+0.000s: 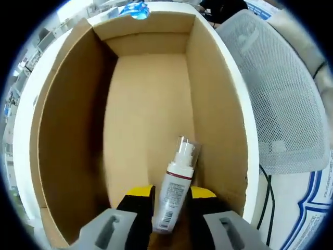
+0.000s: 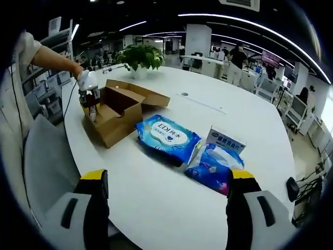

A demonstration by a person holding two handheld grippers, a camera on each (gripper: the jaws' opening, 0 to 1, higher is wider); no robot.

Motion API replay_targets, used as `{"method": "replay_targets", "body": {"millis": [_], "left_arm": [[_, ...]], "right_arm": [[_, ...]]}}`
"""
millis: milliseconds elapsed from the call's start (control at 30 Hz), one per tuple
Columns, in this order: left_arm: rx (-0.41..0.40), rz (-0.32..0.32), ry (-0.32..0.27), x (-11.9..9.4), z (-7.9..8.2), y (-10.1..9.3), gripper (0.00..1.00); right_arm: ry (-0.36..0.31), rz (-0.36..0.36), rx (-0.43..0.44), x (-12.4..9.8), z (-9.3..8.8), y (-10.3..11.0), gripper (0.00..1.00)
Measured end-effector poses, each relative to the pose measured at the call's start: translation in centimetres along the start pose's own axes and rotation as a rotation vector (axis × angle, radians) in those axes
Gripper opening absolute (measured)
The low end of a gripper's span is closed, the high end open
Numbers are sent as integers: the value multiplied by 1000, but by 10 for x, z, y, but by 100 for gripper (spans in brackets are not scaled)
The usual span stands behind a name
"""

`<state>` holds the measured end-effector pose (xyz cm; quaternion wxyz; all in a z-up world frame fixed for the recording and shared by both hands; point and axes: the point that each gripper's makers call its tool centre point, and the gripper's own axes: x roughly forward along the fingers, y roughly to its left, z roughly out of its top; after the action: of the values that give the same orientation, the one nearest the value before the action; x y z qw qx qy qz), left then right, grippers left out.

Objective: Operate the shoe box by opening the lid, removing the specified soft item, and placing it in the target area until the item is outside and the box remains undamaged.

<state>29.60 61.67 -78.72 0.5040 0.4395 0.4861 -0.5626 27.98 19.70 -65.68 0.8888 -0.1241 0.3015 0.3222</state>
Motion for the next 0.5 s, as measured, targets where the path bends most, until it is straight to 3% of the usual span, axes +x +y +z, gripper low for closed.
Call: {"method": "replay_targets", "body": {"millis": [333, 500], "left_arm": [[-9, 25, 11, -1, 1, 0, 20], [-85, 41, -9, -6, 8, -1, 19]], "right_arm": [[-13, 15, 1, 0, 2, 9, 87], [-16, 25, -1, 1, 2, 14, 86]]}}
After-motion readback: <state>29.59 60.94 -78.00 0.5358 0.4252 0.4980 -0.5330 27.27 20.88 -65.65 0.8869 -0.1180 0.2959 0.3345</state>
